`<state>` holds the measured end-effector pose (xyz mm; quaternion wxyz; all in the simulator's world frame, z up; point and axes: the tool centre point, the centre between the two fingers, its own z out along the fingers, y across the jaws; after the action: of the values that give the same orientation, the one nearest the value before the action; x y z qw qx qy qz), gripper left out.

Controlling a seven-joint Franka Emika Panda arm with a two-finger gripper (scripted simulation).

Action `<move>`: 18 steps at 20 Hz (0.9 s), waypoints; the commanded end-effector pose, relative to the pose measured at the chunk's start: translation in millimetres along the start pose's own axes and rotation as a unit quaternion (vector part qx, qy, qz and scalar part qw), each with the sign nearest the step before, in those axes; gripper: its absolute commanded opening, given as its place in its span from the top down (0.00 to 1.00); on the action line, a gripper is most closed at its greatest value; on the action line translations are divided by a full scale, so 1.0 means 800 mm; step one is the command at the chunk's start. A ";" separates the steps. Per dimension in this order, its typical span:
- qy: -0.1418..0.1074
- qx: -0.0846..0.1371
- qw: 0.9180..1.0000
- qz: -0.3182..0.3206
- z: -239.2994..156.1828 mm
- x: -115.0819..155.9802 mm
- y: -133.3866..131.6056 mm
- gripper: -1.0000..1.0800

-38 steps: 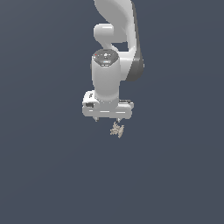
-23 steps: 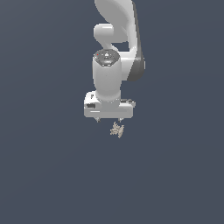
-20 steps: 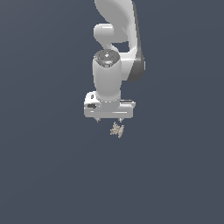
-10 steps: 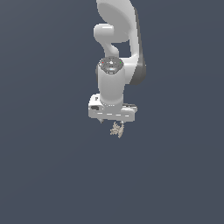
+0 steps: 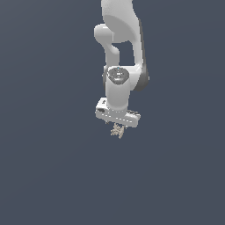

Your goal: Pick up the object and move it to a goal position.

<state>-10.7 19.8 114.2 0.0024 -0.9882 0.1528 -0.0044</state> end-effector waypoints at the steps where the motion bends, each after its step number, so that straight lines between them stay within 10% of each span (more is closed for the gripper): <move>1: -0.001 -0.001 1.000 0.020 0.010 -0.005 -0.003 0.04; 18: -0.004 -0.003 0.998 0.055 0.038 -0.016 -0.009 0.04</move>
<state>-20.2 30.7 87.3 0.0002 -0.9784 0.2065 -0.0004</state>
